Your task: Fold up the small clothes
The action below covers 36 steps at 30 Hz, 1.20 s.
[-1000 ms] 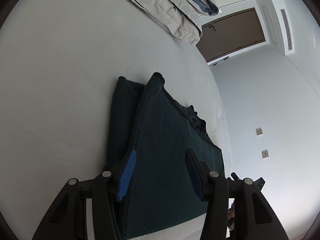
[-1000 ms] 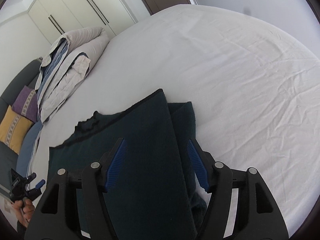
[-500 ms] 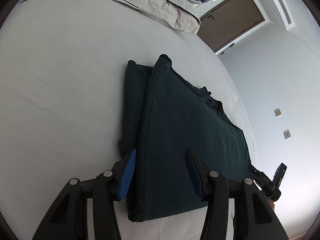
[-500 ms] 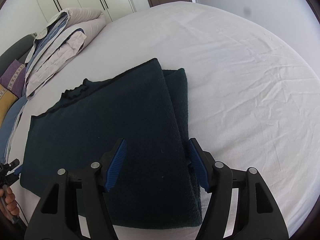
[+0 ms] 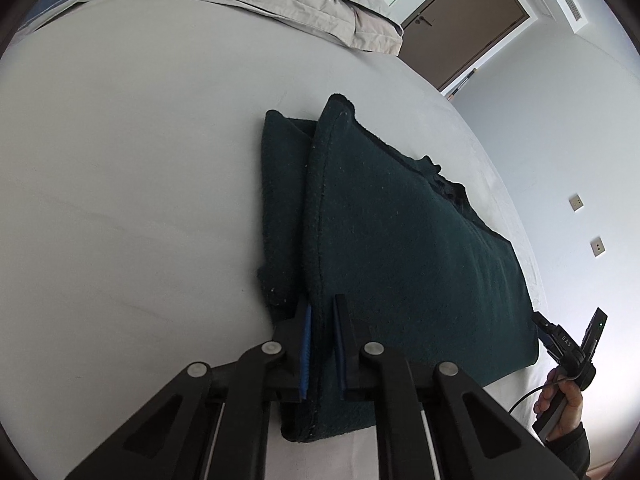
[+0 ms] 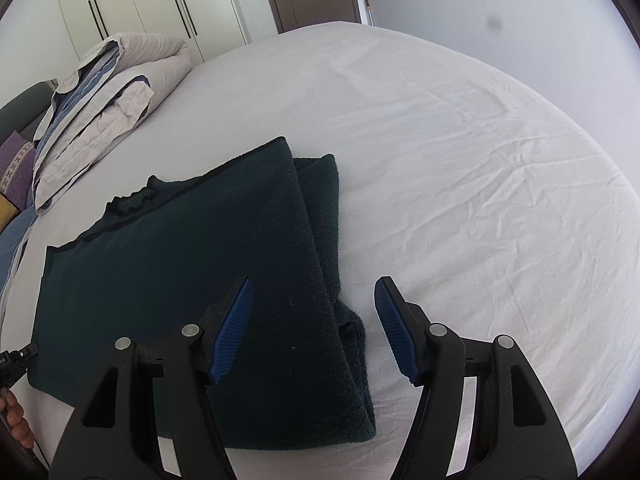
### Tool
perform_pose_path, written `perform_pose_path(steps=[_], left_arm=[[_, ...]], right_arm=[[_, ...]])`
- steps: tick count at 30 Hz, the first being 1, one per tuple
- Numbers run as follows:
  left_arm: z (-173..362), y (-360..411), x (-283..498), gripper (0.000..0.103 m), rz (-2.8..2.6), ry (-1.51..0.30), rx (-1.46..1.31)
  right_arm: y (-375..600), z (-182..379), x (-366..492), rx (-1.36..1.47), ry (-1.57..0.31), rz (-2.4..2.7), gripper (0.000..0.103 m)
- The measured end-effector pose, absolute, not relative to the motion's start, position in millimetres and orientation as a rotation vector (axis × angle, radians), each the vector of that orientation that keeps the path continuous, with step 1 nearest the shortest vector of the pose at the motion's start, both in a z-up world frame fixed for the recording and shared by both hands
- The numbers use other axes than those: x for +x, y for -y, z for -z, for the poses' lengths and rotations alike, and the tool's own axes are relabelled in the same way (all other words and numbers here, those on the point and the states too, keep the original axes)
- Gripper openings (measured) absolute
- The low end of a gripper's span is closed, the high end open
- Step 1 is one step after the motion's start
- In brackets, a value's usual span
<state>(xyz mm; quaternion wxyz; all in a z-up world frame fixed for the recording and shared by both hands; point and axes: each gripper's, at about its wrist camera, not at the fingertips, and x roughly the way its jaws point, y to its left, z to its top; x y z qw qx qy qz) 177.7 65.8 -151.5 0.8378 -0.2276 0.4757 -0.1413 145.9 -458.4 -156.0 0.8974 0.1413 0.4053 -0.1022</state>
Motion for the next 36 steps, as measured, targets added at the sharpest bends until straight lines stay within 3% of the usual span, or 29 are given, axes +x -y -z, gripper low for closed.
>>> perform_pose_path(steps=[1,2,3,11,27,36], left_arm=[[150.4,-64.7,177.3,0.009,0.297,-1.006,-0.471],[149.9,-64.3,176.7,0.008,0.295,-1.005,-0.464],[149.2,-64.0,175.9,0.008,0.294,-1.003,-0.461],[150.1,-67.7,170.4,0.007,0.282,-0.99,-0.486],[152.4,-71.8,174.7,0.007,0.29,-0.997,-0.524],[156.8,-71.2,177.2,0.007,0.295,-1.008,-0.519]], right_arm=[[457.2,158.1,146.7,0.284,-0.849,0.206,0.061],[455.2,160.2,147.7,0.266,-0.86,0.199,0.053],[452.6,162.4,149.2,0.245,-0.873,0.195,0.038],[454.0,157.0,144.3,0.211,-0.865,0.214,0.015],[457.1,155.1,131.7,0.282,-0.89,0.23,0.005],[462.8,169.2,129.1,0.343,-0.931,0.207,0.005]])
